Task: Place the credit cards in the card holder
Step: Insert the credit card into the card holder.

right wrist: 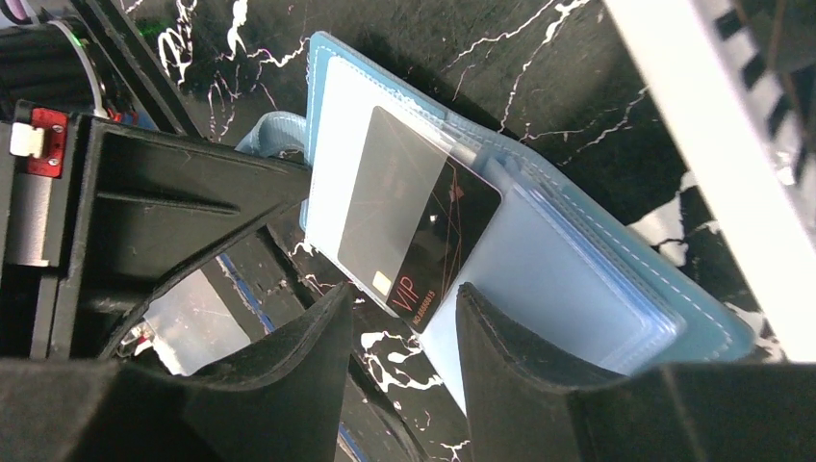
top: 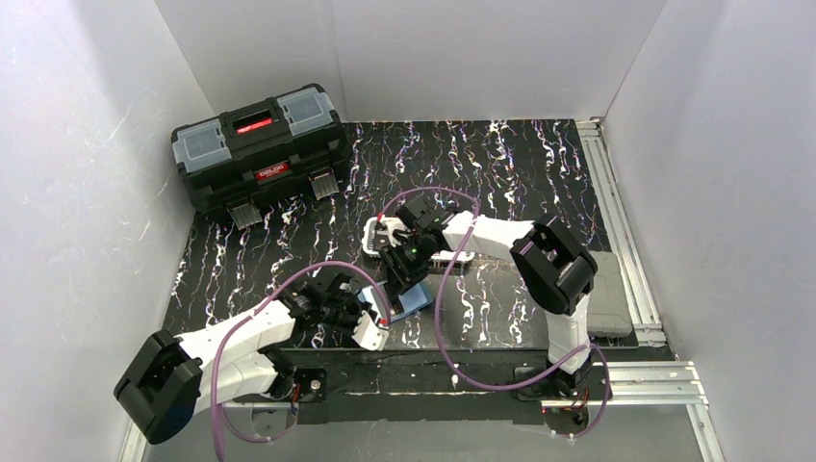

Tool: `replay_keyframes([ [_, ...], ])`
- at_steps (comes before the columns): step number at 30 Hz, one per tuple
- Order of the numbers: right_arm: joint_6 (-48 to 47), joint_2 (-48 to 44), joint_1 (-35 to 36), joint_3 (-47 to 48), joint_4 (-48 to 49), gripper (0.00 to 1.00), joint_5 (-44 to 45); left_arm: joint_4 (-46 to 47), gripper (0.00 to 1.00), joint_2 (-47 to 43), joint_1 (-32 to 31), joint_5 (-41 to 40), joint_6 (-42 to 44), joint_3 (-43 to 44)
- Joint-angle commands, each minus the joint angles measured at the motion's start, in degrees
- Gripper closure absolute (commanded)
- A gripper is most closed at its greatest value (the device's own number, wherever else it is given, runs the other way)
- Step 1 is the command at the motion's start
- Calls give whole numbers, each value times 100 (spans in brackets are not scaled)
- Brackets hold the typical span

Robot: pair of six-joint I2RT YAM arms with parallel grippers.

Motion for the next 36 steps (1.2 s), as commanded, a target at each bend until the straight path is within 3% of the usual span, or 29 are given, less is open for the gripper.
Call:
replay_keyframes([
  [1, -58, 160, 89, 101, 19, 49, -88, 40, 90, 105, -8, 178, 48, 21],
  [23, -183, 430, 281, 613, -58, 49, -420, -13, 90, -14, -6, 182, 96, -87],
  [36, -140, 110, -4, 333, -6, 51, -271, -156, 91, -167, -5, 205, 208, -158],
])
